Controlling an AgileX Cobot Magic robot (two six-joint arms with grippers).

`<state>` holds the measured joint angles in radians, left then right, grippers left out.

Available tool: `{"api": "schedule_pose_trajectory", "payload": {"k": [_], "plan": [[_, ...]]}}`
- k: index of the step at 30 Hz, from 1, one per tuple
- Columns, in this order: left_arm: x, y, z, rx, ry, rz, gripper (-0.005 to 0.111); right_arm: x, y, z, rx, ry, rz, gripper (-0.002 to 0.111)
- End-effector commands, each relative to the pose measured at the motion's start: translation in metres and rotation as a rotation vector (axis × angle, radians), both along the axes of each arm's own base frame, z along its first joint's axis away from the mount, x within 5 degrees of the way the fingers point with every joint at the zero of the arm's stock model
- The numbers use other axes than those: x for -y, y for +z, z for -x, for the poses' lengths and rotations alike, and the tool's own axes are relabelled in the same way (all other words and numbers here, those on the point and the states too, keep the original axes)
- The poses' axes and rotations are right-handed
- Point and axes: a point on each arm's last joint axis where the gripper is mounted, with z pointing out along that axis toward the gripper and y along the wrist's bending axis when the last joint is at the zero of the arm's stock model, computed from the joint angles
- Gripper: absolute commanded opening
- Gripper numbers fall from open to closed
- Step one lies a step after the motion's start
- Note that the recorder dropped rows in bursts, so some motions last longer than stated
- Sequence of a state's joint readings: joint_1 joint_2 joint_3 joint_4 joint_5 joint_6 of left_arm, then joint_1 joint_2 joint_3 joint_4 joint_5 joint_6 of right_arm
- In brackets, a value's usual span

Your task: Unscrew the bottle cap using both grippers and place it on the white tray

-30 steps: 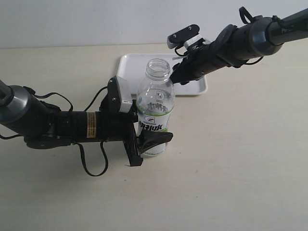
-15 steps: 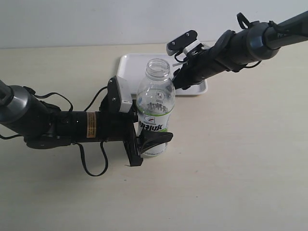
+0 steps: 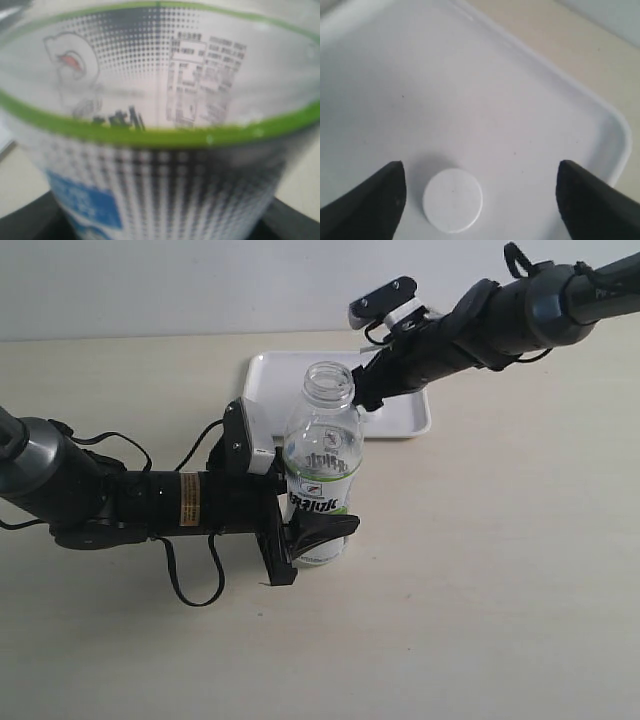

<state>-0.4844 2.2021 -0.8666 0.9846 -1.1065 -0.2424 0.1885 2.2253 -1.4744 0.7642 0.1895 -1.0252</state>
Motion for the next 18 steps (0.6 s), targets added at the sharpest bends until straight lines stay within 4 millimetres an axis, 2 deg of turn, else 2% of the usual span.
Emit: {"api": "schedule_pose_trajectory", "payload": {"k": [1, 4, 5, 10, 12, 16, 18], "plan": [[0.001, 0.002, 0.002, 0.000, -0.007, 0.009, 0.000, 0.004, 0.061, 0.009, 0.047, 0.026, -0.048, 0.072], [0.001, 0.002, 0.002, -0.001, -0.006, 0.009, 0.000, 0.017, 0.091, 0.016, 0.061, -0.001, -0.052, 0.070], [0.001, 0.002, 0.002, -0.001, -0.006, 0.009, 0.000, 0.033, 0.106, 0.020, 0.063, -0.049, -0.028, 0.064], [0.001, 0.001, 0.002, -0.028, 0.003, 0.007, 0.002, 0.082, 0.134, 0.034, -0.001, -0.293, -0.010, 0.041], [0.001, 0.000, 0.001, -0.029, 0.005, 0.001, 0.020, 0.087, 0.137, 0.035, -0.001, -0.323, -0.014, 0.040], [0.001, 0.001, 0.001, -0.030, 0.014, 0.004, 0.085, 0.086, 0.135, 0.033, 0.009, -0.318, -0.017, 0.041], [0.000, 0.000, 0.001, -0.026, 0.009, -0.005, 0.095, 0.086, 0.135, 0.033, 0.009, -0.318, -0.017, 0.046]]}}
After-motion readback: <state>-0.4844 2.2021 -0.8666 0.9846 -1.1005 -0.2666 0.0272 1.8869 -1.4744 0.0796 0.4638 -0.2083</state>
